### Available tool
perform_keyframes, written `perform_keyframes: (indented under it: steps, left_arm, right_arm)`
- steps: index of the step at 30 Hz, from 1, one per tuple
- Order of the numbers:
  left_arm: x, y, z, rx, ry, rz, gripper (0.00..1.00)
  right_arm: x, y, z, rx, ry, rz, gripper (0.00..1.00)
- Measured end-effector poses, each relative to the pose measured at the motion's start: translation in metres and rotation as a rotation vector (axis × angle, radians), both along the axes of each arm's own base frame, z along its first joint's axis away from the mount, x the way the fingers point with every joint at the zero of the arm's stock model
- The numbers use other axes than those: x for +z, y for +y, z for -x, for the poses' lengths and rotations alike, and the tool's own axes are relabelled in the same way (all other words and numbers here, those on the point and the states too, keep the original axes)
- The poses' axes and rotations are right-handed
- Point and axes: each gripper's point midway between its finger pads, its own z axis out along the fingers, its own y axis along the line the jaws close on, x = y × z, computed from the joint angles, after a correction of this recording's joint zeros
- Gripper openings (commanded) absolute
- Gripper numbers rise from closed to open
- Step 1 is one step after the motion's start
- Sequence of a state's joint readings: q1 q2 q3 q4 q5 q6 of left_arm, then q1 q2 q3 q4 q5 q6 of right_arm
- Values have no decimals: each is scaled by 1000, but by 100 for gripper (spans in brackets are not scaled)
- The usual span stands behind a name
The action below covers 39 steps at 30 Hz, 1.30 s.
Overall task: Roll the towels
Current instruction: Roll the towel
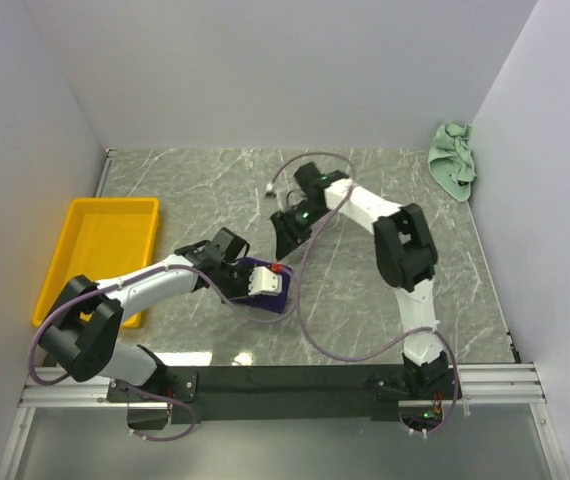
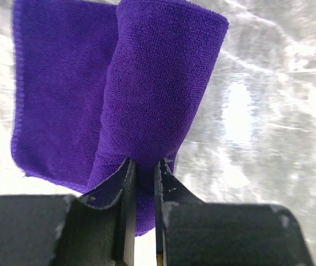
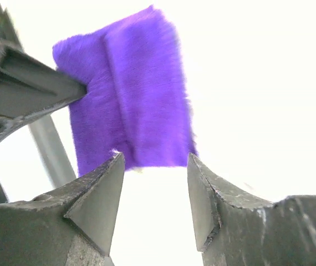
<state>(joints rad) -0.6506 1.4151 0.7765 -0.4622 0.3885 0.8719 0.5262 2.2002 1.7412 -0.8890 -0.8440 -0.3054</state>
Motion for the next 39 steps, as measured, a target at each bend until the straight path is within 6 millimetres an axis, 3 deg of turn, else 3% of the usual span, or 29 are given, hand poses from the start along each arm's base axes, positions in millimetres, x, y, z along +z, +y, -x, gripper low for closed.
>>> perform_keyframes:
  steps: [6, 10, 13, 17, 24, 26, 29, 33, 39]
  left_arm:
    - [1, -4, 0, 87, 188, -28, 1]
    - [2, -6, -7, 196, 369, -30, 1]
    - [2, -8, -13, 270, 482, -37, 1]
    - [-2, -10, -19, 361, 636, -60, 1]
    - [-6, -10, -30, 518, 940, -57, 1]
    - [-6, -9, -32, 548, 1019, -55, 1]
    - [-7, -8, -35, 576, 1105, -58, 2]
    - [-8, -7, -37, 596, 1168, -72, 5]
    - [-8, -7, -37, 606, 1196, -90, 10]
  right_arm:
    - [67, -46, -64, -200, -271, -49, 54]
    - [105, -92, -70, -332, -383, -53, 53]
    - [121, -120, -69, -405, -458, -43, 51]
    - [111, -134, -44, -419, -472, -17, 49]
    - [55, -142, 0, -377, -374, 78, 46]
    - [46, -139, 8, -342, -383, 109, 46]
    - [41, -118, 21, -241, -450, 139, 48]
    - [42, -72, 35, -50, -617, 142, 51]
    - [38, -19, 31, 154, -795, 150, 56]
